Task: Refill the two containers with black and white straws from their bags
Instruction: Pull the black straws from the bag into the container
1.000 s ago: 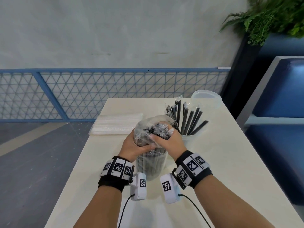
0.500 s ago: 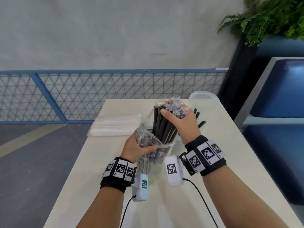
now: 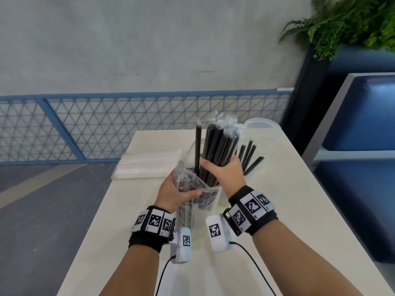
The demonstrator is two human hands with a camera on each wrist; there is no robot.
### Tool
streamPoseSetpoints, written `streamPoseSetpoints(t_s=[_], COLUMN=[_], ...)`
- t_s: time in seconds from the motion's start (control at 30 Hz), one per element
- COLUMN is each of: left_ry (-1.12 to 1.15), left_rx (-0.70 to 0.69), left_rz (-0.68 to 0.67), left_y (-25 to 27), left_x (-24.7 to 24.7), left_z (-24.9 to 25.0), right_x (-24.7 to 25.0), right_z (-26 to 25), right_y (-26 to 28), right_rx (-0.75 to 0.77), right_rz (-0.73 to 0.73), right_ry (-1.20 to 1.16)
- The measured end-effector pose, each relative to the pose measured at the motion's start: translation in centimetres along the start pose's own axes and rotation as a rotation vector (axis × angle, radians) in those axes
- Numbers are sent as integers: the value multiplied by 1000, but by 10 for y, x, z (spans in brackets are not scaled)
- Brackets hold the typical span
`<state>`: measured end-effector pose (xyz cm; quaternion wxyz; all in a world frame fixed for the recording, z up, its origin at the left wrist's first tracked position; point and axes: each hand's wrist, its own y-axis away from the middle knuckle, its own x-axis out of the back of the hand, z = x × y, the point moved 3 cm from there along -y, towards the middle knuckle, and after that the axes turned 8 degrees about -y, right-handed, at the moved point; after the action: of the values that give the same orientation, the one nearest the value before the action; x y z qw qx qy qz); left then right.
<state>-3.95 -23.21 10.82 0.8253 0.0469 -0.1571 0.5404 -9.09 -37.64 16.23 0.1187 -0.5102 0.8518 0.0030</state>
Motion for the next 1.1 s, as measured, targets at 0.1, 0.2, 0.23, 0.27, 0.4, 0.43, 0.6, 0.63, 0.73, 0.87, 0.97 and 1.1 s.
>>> streamPoseSetpoints(t_s=[0.1,0.2,0.23,0.27,0.4,0.43,0.6,0.63,0.73,0.87,0.97,1.1], left_ry=[8,-11,-15,-13,113,146,169,146,91,87,120,126], left_rx=[9,21,26,37,65,57,20,15,13,12,19,-39], left_rz=[9,7,7,11,-9,-12,54,76,136,155,135,96], left_y=[1,-1,-1,-2,2,3,-1,-2,-4,-10,-11,-8], left_x=[0,1,2,3,2,1,1,1,2,2,3,1], left_z=[0,-2,-3,-4,0,2,16,16,16,20,20,22], right_x=[0,0,0,1,1,0,-6,-6,-3,-2,0,1], right_z=[-10,-14,-15,-15,-17,-16,-2,-1,-6,-16,-24,-26], right_y=[-8,-10,-10,-11,-17,-17,-10,-10,-11,-12,-17,-24], right_rx=[6,20,17,9,2,-2,-43,-47,-42,-5,19,10], right_rz=[81,107,108,111,57,27,-21,-12,26,70,93,38], right_ry=[-120,-181,-190,-197,-117,-84,-42,-42,-91,-179,-215,-97])
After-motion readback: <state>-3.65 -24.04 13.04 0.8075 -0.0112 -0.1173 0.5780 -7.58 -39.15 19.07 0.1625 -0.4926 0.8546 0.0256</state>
